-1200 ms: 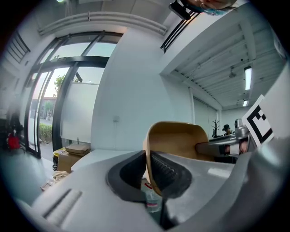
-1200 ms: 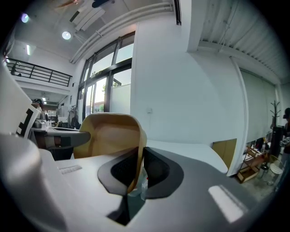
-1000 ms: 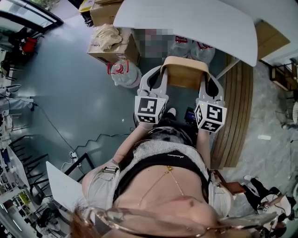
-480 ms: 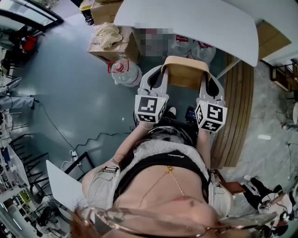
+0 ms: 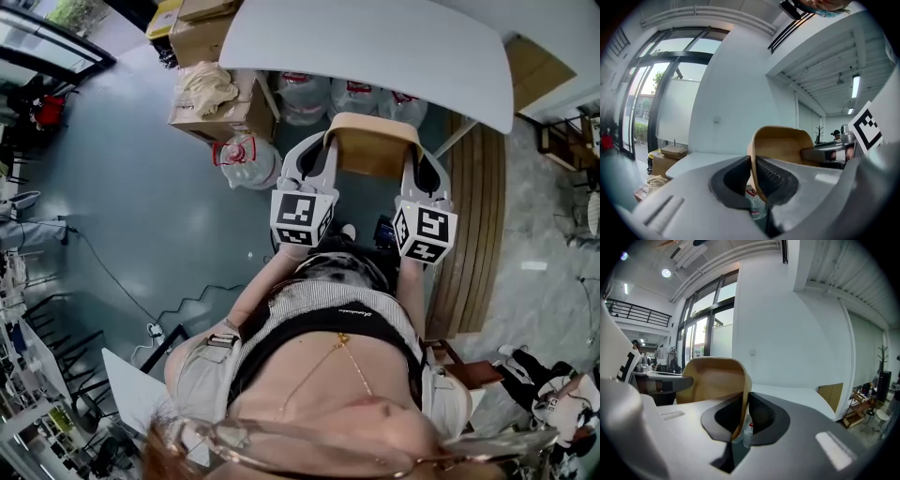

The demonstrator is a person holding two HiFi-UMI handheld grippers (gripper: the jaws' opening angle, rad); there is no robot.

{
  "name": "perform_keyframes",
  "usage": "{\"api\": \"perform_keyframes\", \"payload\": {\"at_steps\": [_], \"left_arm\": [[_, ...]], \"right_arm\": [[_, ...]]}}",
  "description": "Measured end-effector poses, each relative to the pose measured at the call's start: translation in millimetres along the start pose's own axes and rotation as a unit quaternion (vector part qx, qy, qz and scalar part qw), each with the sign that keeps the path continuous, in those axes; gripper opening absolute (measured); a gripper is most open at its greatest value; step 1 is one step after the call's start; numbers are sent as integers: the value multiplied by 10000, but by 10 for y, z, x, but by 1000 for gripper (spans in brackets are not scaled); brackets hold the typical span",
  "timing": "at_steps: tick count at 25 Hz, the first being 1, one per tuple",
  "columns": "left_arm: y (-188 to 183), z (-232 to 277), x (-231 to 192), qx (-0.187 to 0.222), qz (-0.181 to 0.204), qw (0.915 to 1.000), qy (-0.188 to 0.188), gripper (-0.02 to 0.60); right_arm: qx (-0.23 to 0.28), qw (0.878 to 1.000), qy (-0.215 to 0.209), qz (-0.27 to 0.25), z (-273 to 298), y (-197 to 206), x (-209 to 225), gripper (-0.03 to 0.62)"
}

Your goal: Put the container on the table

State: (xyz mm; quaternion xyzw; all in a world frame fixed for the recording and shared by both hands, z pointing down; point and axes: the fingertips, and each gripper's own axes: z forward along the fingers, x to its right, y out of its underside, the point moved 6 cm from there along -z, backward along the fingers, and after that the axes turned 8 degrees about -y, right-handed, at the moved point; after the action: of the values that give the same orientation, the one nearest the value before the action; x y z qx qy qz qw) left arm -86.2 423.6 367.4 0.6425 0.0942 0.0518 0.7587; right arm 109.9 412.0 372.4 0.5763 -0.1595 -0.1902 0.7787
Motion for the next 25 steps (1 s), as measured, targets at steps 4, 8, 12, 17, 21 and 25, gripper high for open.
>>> {"api": "perform_keyframes", "payload": {"at_steps": [4, 8, 12, 17, 21, 25], "left_arm": [[-40, 159, -170, -5, -8, 10000, 88, 12], [-93, 321, -352, -1, -1, 9999, 161, 11], [-113, 496, -556, -22, -15, 9997, 222, 11], [-102, 622, -799, -41, -34, 9995, 321, 11], [-87, 717, -964, -89, -57, 9993, 365, 11], [-89, 783, -1100, -136, -66, 9989, 454, 11]], "right_arm": [[2, 10000, 74, 23, 188, -66, -40, 49], [23, 9999, 130, 37, 391, -148, -86, 48], [13, 9998, 170, 40, 631, -208, -135, 48], [1, 9998, 210, 17, 853, -216, -245, 51], [-2, 9998, 214, 58, 1029, -226, -309, 51], [-26, 9996, 255, 77, 1144, -223, -374, 51]]}}
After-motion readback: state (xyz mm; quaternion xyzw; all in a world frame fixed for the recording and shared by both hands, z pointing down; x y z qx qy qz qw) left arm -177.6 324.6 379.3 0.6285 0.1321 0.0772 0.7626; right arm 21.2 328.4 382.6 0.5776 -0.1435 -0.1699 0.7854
